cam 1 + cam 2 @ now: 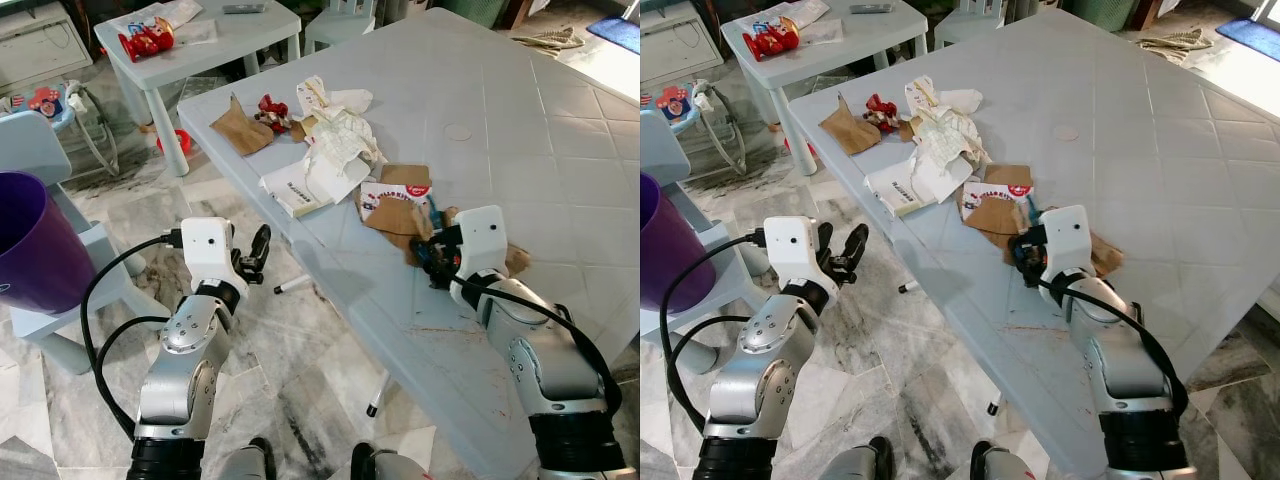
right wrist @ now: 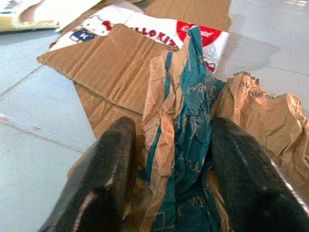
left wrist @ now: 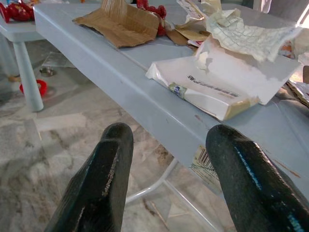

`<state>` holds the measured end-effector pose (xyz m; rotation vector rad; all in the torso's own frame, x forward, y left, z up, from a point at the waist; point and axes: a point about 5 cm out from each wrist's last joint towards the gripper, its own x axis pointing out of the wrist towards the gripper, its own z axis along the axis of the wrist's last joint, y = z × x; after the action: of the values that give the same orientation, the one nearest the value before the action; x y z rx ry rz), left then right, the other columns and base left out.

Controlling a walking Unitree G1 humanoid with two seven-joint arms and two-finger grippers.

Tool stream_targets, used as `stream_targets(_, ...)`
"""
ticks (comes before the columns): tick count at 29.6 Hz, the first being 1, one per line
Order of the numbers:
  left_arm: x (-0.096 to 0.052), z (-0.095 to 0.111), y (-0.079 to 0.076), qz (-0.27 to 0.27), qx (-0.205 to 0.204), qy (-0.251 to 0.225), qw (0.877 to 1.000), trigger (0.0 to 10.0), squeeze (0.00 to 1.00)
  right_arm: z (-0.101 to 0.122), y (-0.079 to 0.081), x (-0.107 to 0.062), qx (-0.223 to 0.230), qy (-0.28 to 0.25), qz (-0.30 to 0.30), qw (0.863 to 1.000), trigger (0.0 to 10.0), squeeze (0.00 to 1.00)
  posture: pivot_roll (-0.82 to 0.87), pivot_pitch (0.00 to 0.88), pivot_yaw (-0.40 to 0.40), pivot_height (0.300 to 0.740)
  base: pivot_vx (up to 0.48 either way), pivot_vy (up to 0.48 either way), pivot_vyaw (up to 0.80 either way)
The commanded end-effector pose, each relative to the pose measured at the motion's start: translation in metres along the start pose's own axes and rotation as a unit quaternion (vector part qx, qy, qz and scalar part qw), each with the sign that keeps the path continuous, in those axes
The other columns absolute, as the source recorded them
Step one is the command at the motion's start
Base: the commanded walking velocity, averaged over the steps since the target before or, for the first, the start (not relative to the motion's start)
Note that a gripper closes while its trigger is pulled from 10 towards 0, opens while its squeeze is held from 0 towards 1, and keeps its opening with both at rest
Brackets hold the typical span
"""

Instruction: Picking trash to rubbish bin

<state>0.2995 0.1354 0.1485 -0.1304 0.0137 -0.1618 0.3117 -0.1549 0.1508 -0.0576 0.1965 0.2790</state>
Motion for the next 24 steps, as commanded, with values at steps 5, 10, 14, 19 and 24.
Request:
stream_targets(5,-0.0011,0.0013,-0.0009,-0.004,0.002,-0.002,1.000,10.0,0.00,-0.0015,0.0023,-0.0033,0.004,0.005,0.011,1.000,0.0,0.00,0.04,0.215,-0.033,0.740,0.000,0.000,0.00)
stream_targets(10,0.0001,0.0018,0.0003,-0.005,0.004,-0.002,1.000,10.0,0.00,-0.0009,0.0030,-0.0037,0.006,0.003,0.013,1.000,0.0,0.00,0.04,0.215,-0.031,0.740,0.000,0.000,0.00)
stream_targets(14,0.0001,0.0019,0.0002,-0.005,0.005,-0.002,1.000,10.0,0.00,0.0007,0.0009,-0.0038,0.006,-0.004,0.004,1.000,0.0,0.00,0.04,0.216,-0.030,0.740,0.000,0.000,0.00)
stream_targets(19,-0.0004,0.0012,-0.0013,-0.008,0.004,-0.002,1.000,10.0,0.00,0.0041,-0.0035,-0.0033,0.009,-0.012,-0.008,1.000,0.0,0.00,0.04,0.216,-0.029,0.740,0.000,0.000,0.00)
stream_targets(24,0.0001,0.0027,-0.0015,-0.008,0.004,-0.005,1.000,10.0,0.00,0.0075,-0.0049,-0.0033,0.013,-0.023,-0.017,0.999,0.0,0.00,0.04,0.216,-0.029,0.740,0.000,0.000,0.00)
